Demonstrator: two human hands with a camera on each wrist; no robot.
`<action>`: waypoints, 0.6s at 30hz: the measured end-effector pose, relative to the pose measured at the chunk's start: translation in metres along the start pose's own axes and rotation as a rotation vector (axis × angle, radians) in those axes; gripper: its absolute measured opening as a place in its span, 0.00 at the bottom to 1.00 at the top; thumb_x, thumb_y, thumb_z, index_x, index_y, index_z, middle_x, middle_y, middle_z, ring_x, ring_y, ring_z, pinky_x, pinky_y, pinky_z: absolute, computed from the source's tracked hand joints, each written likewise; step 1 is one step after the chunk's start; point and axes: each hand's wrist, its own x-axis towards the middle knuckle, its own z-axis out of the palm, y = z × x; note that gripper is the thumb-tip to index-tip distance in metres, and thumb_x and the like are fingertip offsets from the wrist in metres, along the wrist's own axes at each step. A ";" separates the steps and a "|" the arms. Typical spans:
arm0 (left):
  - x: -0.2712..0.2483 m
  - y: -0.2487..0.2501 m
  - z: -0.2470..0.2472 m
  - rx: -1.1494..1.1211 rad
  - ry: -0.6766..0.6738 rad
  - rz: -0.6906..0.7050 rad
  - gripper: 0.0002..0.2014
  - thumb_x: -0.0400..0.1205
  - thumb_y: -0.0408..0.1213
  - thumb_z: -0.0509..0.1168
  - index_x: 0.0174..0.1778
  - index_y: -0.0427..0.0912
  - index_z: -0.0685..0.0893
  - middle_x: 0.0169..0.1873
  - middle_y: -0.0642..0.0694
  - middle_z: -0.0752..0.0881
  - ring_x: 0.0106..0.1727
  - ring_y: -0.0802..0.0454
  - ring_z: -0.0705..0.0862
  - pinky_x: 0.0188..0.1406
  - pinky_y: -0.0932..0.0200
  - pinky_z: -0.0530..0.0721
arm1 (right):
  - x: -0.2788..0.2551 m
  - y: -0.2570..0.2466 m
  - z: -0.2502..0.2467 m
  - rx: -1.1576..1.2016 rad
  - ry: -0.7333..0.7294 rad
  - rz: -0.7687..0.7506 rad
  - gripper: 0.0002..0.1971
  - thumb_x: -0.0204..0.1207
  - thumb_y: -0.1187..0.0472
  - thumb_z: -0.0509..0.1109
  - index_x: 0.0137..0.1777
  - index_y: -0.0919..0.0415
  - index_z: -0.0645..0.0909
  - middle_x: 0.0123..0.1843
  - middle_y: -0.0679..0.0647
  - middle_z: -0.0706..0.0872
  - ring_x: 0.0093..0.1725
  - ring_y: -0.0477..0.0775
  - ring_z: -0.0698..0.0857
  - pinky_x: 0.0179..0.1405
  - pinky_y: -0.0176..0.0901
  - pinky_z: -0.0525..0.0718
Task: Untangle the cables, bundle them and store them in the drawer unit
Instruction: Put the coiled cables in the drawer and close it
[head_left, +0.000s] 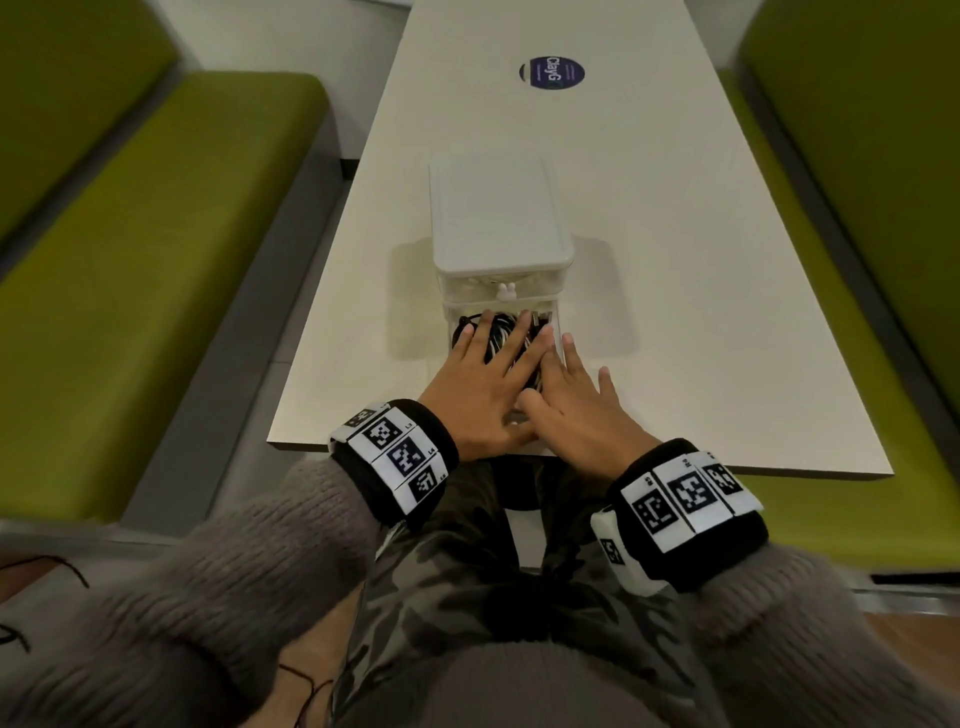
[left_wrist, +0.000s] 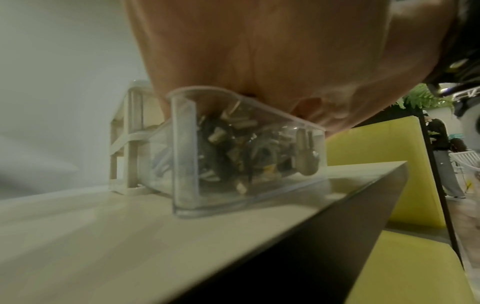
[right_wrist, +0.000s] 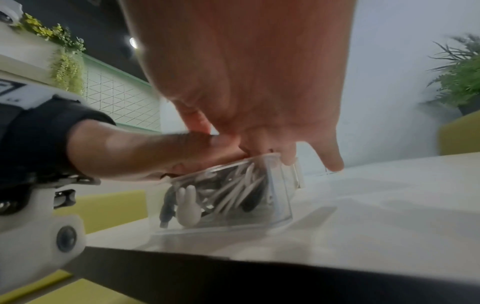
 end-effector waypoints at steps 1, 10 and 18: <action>0.000 0.002 0.000 0.013 -0.004 -0.012 0.49 0.66 0.72 0.31 0.81 0.48 0.34 0.82 0.43 0.37 0.81 0.33 0.37 0.81 0.38 0.40 | -0.001 0.000 -0.002 0.068 0.030 -0.011 0.34 0.83 0.51 0.48 0.85 0.54 0.36 0.87 0.45 0.43 0.85 0.47 0.40 0.82 0.64 0.38; 0.004 0.002 0.003 0.086 0.035 -0.039 0.46 0.71 0.73 0.32 0.81 0.50 0.36 0.82 0.46 0.38 0.82 0.33 0.40 0.80 0.40 0.41 | 0.001 -0.008 -0.070 -0.040 0.556 -0.187 0.31 0.75 0.71 0.61 0.78 0.51 0.64 0.80 0.54 0.66 0.76 0.57 0.67 0.68 0.48 0.67; 0.009 -0.011 -0.001 0.090 0.036 -0.019 0.46 0.73 0.73 0.36 0.81 0.49 0.37 0.78 0.54 0.34 0.82 0.35 0.37 0.82 0.42 0.41 | 0.065 -0.019 -0.079 -0.251 0.269 -0.232 0.35 0.78 0.73 0.59 0.81 0.43 0.61 0.86 0.49 0.52 0.85 0.53 0.47 0.78 0.68 0.59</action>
